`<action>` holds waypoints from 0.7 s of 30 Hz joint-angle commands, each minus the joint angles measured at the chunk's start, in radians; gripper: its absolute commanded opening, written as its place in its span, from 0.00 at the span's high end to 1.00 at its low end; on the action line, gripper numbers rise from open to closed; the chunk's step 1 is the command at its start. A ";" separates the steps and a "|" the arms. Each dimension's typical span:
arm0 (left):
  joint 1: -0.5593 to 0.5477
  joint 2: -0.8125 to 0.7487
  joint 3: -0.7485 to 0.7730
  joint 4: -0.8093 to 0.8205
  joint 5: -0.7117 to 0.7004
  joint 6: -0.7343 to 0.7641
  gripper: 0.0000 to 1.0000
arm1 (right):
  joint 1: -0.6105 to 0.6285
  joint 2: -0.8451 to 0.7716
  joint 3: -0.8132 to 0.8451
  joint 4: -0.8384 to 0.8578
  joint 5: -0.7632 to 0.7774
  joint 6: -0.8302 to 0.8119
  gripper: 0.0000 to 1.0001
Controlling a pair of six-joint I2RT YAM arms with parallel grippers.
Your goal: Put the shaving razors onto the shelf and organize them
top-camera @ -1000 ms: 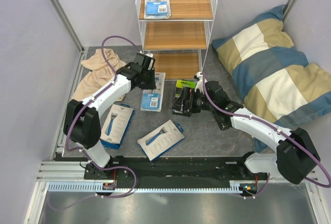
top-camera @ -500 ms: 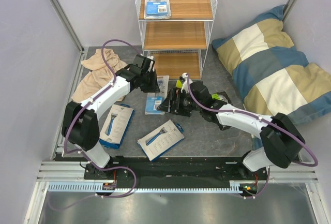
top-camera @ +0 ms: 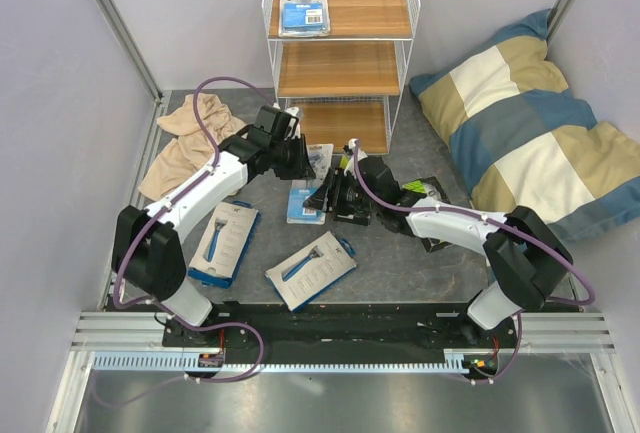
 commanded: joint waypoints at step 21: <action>0.113 -0.114 0.027 0.081 0.169 0.106 0.39 | -0.136 -0.197 -0.032 -0.089 -0.087 -0.162 0.73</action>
